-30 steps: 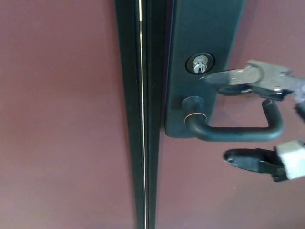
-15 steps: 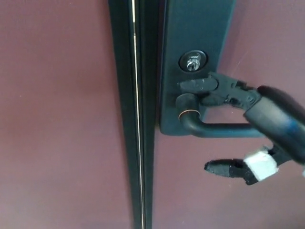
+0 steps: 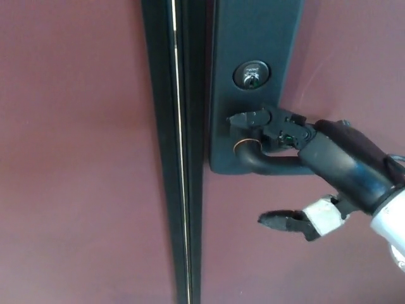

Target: The robot walks towards the door handle and put its right hand on it and twist the handle

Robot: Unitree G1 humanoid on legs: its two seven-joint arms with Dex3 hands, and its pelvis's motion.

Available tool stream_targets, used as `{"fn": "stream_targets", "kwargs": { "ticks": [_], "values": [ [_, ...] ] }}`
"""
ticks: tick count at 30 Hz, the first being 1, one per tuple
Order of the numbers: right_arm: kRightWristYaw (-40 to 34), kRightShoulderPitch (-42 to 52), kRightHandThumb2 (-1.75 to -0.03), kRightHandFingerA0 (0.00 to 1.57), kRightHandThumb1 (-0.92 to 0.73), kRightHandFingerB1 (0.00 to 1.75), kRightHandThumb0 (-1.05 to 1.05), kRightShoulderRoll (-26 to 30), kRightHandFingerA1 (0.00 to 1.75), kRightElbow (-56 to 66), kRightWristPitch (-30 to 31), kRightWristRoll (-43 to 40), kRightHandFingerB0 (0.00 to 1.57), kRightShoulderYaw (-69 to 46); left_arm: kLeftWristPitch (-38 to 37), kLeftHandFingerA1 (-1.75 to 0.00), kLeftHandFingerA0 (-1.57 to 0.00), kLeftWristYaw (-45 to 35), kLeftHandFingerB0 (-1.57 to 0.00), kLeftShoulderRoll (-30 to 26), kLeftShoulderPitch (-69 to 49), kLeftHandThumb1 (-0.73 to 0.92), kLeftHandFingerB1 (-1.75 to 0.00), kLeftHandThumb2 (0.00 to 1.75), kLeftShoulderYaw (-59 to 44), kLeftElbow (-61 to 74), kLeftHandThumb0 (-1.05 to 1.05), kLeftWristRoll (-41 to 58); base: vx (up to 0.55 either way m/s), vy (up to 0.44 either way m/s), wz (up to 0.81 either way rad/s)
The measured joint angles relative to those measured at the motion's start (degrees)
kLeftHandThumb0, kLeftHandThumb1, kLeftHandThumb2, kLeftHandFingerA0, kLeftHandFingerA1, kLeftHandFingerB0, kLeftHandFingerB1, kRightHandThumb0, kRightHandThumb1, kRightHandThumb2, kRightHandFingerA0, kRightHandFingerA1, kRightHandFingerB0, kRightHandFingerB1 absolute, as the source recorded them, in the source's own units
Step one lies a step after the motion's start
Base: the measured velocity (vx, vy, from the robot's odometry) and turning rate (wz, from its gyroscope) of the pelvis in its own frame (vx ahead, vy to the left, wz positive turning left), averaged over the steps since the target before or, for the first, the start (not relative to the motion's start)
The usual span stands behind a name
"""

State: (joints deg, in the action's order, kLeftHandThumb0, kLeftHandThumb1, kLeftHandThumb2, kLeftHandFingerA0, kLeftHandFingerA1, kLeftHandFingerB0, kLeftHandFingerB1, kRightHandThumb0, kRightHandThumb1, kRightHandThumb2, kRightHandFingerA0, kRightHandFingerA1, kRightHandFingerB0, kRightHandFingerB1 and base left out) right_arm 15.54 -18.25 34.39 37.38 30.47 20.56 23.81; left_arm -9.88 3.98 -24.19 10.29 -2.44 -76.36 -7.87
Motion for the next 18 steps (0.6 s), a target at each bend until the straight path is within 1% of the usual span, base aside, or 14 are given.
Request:
{"fn": "stream_targets", "kwargs": {
  "ticks": [9,18],
  "values": [
    [1.6,1.1,-0.56,0.17,-0.51,0.29,-0.59,-0.3,0.32,0.9,-0.1,1.7,0.20,-1.6,0.0,-0.44,-0.57,0.0,-0.43,0.0,0.1,0.53,-0.38,0.56,0.1,0.1,-0.30,-0.1,0.00,0.000,0.00],
    [3.9,6.8,-0.55,0.18,-0.51,0.29,-0.62,0.7,0.32,9.2,1.3,3.5,0.21,-8.3,0.0,-0.44,-0.56,0.0,-0.43,0.0,0.1,0.53,-0.38,0.56,0.4,0.1,-0.30,-0.4,0.00,0.000,0.00]
  ]
}}
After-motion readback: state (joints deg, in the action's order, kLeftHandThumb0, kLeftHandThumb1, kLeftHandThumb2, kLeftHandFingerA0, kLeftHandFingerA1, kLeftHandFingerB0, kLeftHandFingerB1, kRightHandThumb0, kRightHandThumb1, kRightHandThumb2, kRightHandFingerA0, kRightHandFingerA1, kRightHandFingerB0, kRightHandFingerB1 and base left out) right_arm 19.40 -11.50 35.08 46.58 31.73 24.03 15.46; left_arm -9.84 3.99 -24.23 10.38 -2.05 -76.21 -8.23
